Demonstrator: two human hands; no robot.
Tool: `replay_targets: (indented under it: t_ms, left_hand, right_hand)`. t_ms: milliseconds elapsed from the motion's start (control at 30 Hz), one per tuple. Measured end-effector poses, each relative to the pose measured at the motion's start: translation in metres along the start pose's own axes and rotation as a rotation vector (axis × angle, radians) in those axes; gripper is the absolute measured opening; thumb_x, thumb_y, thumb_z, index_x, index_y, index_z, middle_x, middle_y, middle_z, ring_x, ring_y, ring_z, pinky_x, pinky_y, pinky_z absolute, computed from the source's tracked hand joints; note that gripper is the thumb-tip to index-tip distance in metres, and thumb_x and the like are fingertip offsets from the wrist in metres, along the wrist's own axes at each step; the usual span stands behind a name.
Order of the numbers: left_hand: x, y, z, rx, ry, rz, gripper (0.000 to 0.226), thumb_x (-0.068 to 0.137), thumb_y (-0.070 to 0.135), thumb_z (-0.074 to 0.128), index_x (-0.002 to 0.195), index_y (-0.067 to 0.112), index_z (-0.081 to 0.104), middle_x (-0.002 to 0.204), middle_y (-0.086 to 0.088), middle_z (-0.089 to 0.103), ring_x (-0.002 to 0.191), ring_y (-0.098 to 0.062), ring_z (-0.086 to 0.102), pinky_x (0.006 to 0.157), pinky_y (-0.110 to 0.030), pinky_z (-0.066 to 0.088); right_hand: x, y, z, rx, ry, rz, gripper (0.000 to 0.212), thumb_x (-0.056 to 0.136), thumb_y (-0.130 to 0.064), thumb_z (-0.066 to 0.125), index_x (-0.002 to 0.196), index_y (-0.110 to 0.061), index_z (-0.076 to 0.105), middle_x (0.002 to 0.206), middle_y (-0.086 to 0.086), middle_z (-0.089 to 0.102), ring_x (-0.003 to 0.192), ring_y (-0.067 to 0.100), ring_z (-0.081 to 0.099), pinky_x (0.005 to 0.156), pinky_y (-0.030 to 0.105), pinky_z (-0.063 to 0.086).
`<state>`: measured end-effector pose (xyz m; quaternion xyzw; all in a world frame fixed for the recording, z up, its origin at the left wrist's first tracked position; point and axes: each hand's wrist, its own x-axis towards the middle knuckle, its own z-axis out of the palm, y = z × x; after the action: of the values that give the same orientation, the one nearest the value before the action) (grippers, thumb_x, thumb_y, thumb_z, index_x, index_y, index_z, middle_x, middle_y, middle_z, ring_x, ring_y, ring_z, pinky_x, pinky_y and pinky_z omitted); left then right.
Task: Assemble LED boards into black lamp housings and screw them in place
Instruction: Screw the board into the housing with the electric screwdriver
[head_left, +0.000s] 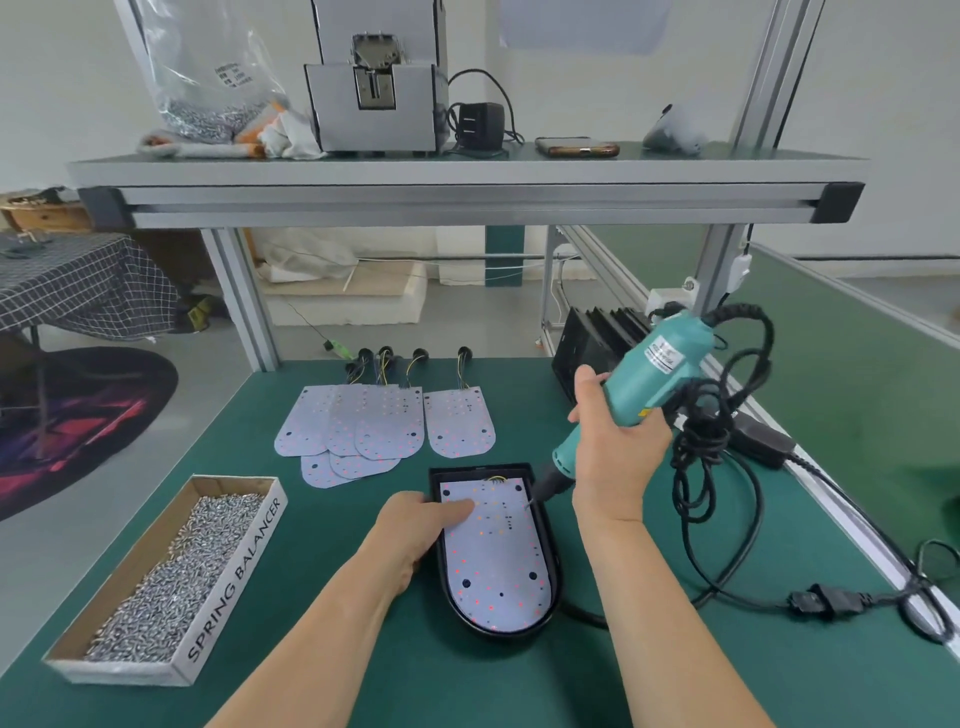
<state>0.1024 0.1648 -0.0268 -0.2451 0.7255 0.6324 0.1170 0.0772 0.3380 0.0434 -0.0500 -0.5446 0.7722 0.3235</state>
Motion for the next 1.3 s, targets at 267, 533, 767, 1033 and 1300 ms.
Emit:
replay_targets:
  t_ms: [267, 533, 767, 1033, 1300]
  left_hand:
    - [-0.024, -0.007, -0.027, -0.622, 0.066, -0.094, 0.005, 0.098, 0.001, 0.055, 0.097, -0.003, 0.052, 0.076, -0.013, 0.05, 0.061, -0.018, 0.047, 0.045, -0.024, 0.042]
    - [-0.062, -0.019, -0.045, -0.886, -0.094, -0.037, 0.02, 0.098, -0.017, 0.036, 0.106, -0.015, 0.054, 0.101, -0.031, 0.065, 0.084, -0.029, 0.071, 0.059, -0.024, 0.061]
    - [-0.087, -0.011, -0.029, -0.738, -0.158, -0.026, 0.018, 0.087, 0.015, 0.071, 0.086, -0.002, 0.064, 0.062, -0.007, 0.062, 0.043, -0.006, 0.052, 0.033, -0.012, 0.039]
    - [-0.102, -0.018, -0.01, -0.892, -0.299, -0.117, 0.027, 0.073, 0.005, 0.072, 0.095, -0.007, 0.064, 0.07, -0.015, 0.064, 0.047, -0.011, 0.055, 0.034, -0.013, 0.039]
    - [-0.105, -0.028, -0.007, -0.889, -0.38, -0.136, 0.035, 0.071, -0.002, 0.07, 0.104, -0.009, 0.061, 0.086, -0.024, 0.071, 0.059, -0.017, 0.068, 0.041, -0.015, 0.049]
  right_hand:
    - [-0.024, -0.002, -0.023, 0.197, 0.227, 0.349, 0.022, 0.088, -0.029, 0.074, 0.083, -0.022, 0.054, 0.056, -0.012, 0.053, 0.053, 0.007, 0.05, 0.062, 0.03, 0.042]
    - [-0.042, -0.019, -0.028, 0.229, 0.141, 0.296, 0.019, 0.087, -0.033, 0.069, 0.076, -0.024, 0.056, 0.06, -0.013, 0.057, 0.056, 0.007, 0.053, 0.051, 0.021, 0.045]
    - [-0.056, -0.03, -0.024, 0.212, 0.172, 0.26, 0.032, 0.083, -0.036, 0.067, 0.052, -0.036, 0.06, 0.062, -0.008, 0.054, 0.055, 0.01, 0.05, 0.062, 0.033, 0.044]
    - [-0.06, -0.041, -0.024, 0.252, 0.191, 0.238, 0.034, 0.088, -0.03, 0.067, 0.055, -0.031, 0.058, 0.061, -0.008, 0.054, 0.053, 0.009, 0.05, 0.049, 0.021, 0.044]
    - [-0.062, -0.042, -0.025, 0.233, 0.166, 0.173, 0.028, 0.086, -0.03, 0.067, 0.059, -0.032, 0.059, 0.065, -0.005, 0.053, 0.059, 0.012, 0.05, 0.06, 0.029, 0.044]
